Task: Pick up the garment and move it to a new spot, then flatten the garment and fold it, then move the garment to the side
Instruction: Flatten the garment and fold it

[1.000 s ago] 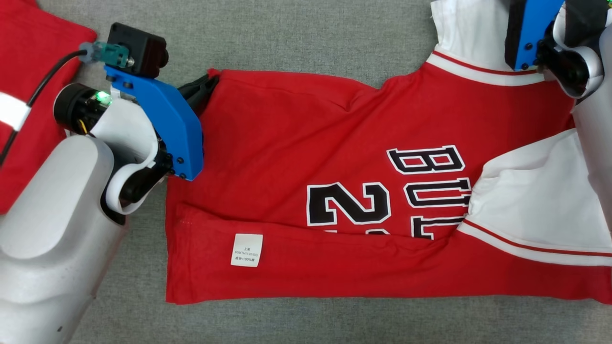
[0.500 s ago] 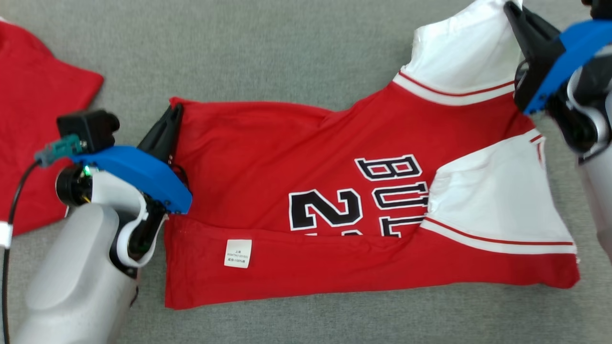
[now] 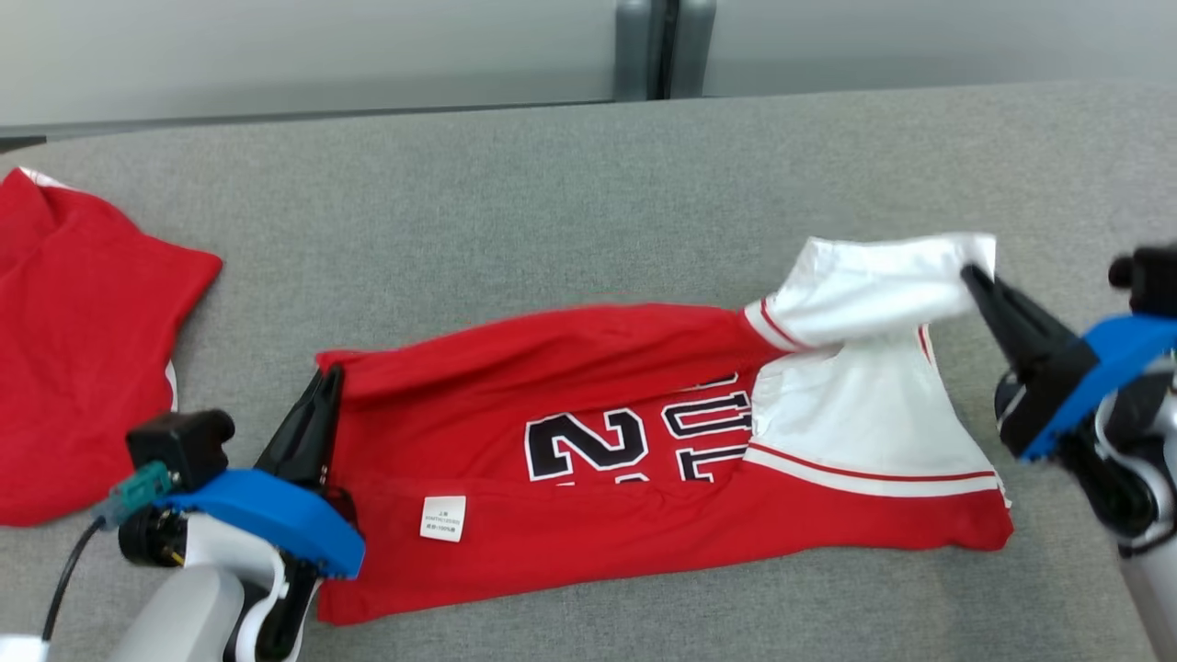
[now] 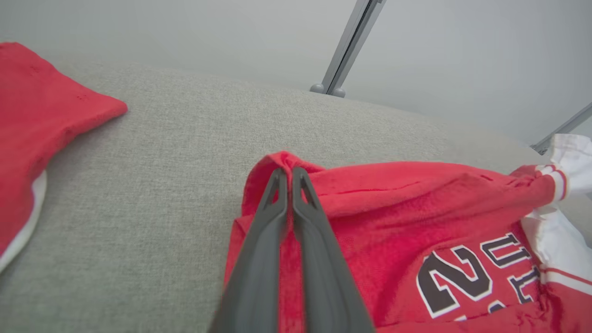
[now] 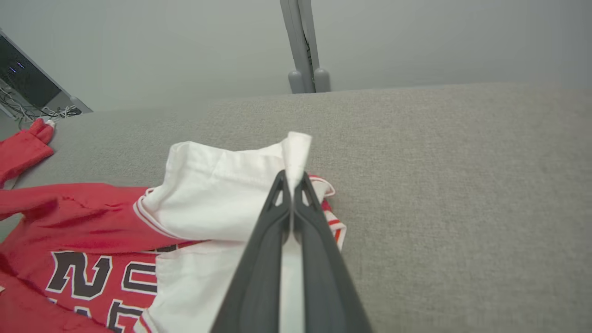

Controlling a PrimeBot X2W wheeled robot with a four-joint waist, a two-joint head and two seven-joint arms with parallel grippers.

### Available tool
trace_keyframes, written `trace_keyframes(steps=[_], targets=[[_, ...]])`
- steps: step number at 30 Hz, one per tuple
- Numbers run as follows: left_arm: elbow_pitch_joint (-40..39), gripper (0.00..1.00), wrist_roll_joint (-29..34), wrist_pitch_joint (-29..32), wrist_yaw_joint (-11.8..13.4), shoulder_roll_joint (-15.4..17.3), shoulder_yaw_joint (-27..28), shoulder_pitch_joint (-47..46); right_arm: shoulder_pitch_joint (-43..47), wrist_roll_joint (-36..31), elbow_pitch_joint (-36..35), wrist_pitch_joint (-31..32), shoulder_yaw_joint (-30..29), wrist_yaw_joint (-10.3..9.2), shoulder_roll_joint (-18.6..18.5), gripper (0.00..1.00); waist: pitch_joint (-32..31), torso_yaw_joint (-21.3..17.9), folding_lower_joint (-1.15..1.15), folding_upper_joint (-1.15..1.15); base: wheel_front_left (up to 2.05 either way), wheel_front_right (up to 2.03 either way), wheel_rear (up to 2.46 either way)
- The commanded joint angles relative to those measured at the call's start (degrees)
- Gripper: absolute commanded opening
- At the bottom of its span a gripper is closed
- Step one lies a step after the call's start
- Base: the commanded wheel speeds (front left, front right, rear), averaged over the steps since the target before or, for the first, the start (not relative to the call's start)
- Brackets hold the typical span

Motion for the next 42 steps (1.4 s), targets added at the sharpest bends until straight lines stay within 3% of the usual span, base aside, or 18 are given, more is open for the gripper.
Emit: trace_keyframes(steps=[1, 12, 13, 14, 15, 16, 21, 28, 35, 42], targets=[[0.0, 0.0, 0.7, -0.8, 0.5, 0.5, -0.4, 1.5, 3.0, 0.8, -1.0, -0.1, -0.9, 0.01, 0.8, 0.0, -0.8, -0.4, 0.01, 0.0, 0.0, 0.0, 0.0], [2.8, 0.0, 1.6, -2.5, 1.3, 0.0, -1.8, 4.8, 16.7, -1.3, -7.7, 2.7, -3.4, 0.01, 3.5, 0.0, -2.5, 0.0, 0.01, 0.0, 0.0, 0.0, 0.0], [3.2, 0.0, 1.5, -2.7, 1.4, -0.2, -1.9, 4.8, 17.8, -1.7, -8.2, 3.3, -3.3, 0.01, 3.3, 0.14, -2.6, 0.0, 0.01, 0.0, 0.0, 0.0, 0.0], [3.7, 0.35, 1.5, -2.9, 1.4, -0.3, -2.0, 4.9, 18.8, -2.4, -8.7, 4.0, -3.5, 0.01, 2.9, 0.64, -2.8, 0.0, 0.01, 0.0, 0.0, 0.0, 0.0], [4.2, 0.64, 1.5, -2.9, 1.5, -0.4, -2.0, 4.9, 19.8, -2.9, -9.2, 4.9, -3.6, 0.01, 2.6, 1.0, -2.9, 0.0, 0.01, 0.0, 0.0, 0.0, 0.0], [4.6, 1.0, 1.5, -3.0, 1.4, -0.5, -2.2, 5.0, 20.6, -3.7, -9.7, 5.6, -3.7, 0.01, 2.2, 1.0, -3.1, -0.1, 0.01, 0.0, 0.0, 0.0, 0.0], [5.7, 1.0, 1.5, -5.8, 1.9, -1.2, -1.3, 5.4, 24.1, -6.8, -12.2, 7.6, -6.8, 0.01, 1.1, 1.0, -4.1, -0.3, 0.01, 0.0, 0.0, 0.0, 0.0], [3.7, 1.0, 5.8, -10.2, 3.5, -1.7, 3.4, 4.1, 24.0, -8.8, -15.5, 11.3, -12.0, 0.01, 5.4, 1.0, -5.6, 0.2, 0.01, 0.0, 0.0, 0.0, 0.0], [-1.4, 1.0, 14.7, -10.3, 5.1, -3.9, 8.5, 4.8, 18.5, -13.4, -10.8, 19.3, -17.1, 0.02, 11.7, 1.0, -5.9, 1.1, 0.01, 0.0, 0.0, 0.0, 0.0], [0.1, 1.0, 18.5, -10.4, 2.7, -5.5, 9.5, 3.2, 9.9, -21.3, -1.7, 27.3, -20.2, 0.01, 15.5, 1.0, -4.2, 2.5, 0.01, 0.0, 0.0, 0.0, 0.0]])
